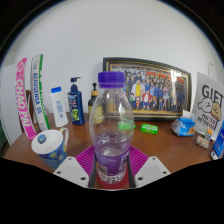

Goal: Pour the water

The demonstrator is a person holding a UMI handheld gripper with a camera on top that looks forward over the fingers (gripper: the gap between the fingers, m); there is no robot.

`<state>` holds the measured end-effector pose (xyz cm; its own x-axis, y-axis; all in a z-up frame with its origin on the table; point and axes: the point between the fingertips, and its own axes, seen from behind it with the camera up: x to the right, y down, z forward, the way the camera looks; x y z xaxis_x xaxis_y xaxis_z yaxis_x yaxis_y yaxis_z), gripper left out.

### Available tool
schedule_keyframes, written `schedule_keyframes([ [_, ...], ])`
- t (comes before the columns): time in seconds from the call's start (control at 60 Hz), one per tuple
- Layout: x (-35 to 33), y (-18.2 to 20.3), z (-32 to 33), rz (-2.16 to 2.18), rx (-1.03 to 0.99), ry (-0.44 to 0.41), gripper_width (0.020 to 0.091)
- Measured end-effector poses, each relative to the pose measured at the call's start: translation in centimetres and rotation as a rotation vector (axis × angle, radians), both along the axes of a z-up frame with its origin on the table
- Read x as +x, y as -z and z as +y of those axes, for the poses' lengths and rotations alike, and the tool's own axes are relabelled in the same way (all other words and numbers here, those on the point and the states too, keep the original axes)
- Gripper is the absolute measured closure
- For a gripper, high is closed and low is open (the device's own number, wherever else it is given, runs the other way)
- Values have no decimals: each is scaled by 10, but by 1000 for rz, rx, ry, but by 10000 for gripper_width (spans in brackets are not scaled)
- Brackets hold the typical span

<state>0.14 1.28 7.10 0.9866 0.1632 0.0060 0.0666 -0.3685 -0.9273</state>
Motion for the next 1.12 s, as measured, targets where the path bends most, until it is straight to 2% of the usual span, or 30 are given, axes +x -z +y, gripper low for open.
schedule_keyframes([
  [0.05, 1, 3, 0, 3, -21, 8, 601],
  [0.083, 3, 7, -2, 2, -51, 17, 542],
  [0.117, 5, 10, -5, -1, -79, 31, 439],
  [0.133, 5, 11, -7, -2, -92, 35, 359],
  [0.183, 7, 10, -16, -7, -125, 48, 234],
  [0.233, 9, 3, -27, -22, -141, 68, 257],
  [0.383, 11, -29, -78, -85, -183, 150, 249],
  [0.6, -19, -72, -173, -71, -260, 201, 251],
  [0.85, -28, -109, -233, -101, -238, 207, 249],
  [1.117, -20, -121, -264, -85, -235, 186, 252],
])
